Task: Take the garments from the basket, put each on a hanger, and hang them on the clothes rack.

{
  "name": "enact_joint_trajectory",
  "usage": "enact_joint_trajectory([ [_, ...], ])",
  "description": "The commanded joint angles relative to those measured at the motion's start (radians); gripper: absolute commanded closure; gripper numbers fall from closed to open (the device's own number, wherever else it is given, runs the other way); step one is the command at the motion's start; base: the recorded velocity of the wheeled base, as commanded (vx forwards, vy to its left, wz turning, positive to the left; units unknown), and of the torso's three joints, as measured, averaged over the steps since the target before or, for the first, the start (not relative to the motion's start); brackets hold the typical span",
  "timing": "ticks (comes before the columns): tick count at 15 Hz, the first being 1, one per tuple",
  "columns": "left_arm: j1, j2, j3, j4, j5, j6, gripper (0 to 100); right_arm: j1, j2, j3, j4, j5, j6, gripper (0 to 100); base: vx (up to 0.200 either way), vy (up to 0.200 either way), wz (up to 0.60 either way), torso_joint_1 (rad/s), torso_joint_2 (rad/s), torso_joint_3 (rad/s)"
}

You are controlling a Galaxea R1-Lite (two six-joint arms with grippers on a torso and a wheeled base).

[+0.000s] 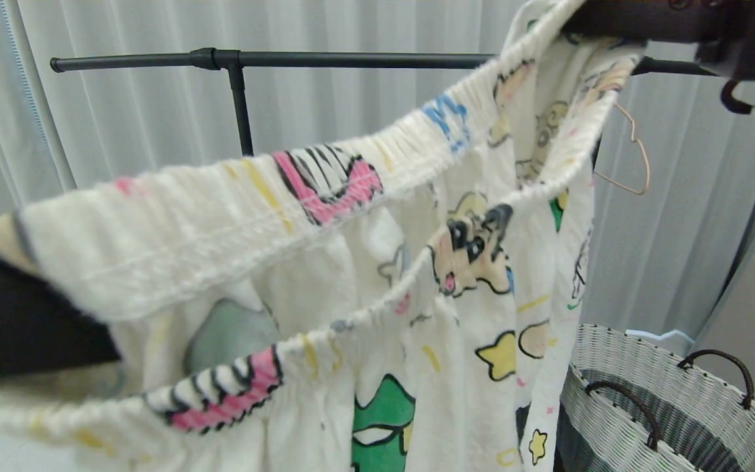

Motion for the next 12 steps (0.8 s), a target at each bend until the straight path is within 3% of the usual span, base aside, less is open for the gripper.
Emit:
enact_joint_trajectory([
  [1, -0.053, -0.041, 0.020, 0.001, -0.003, -0.002, 100, 0.005, 0.059, -0.001, -0.015, 0.005, -0.001, 100, 0.000, 0.000, 0.00, 0.000, 0.00, 0.000],
  [5, -0.047, -0.046, 0.054, 0.001, 0.015, 0.001, 100, -0.004, 0.042, 0.005, -0.004, 0.001, 0.000, 100, 0.000, 0.000, 0.00, 0.000, 0.00, 0.000],
  [7, -0.046, -0.038, 0.081, 0.001, 0.124, 0.006, 100, -0.042, -0.007, 0.002, 0.078, 0.001, 0.000, 100, 0.000, 0.000, 0.00, 0.000, 0.00, 0.000],
  [8, -0.018, -0.027, 0.078, -0.004, 0.173, 0.024, 100, -0.073, -0.041, 0.000, 0.141, 0.001, 0.000, 100, 0.000, 0.000, 0.00, 0.000, 0.00, 0.000],
  [10, 0.114, -0.007, 0.078, -0.045, 0.187, 0.116, 100, -0.116, -0.104, 0.002, 0.253, -0.001, 0.000, 100, 0.000, 0.000, 0.00, 0.000, 0.00, 0.000],
  [12, 0.207, 0.025, 0.081, -0.171, 0.187, 0.222, 100, -0.116, -0.164, 0.003, 0.405, 0.001, 0.000, 100, 0.000, 0.000, 0.00, 0.000, 0.00, 0.000],
])
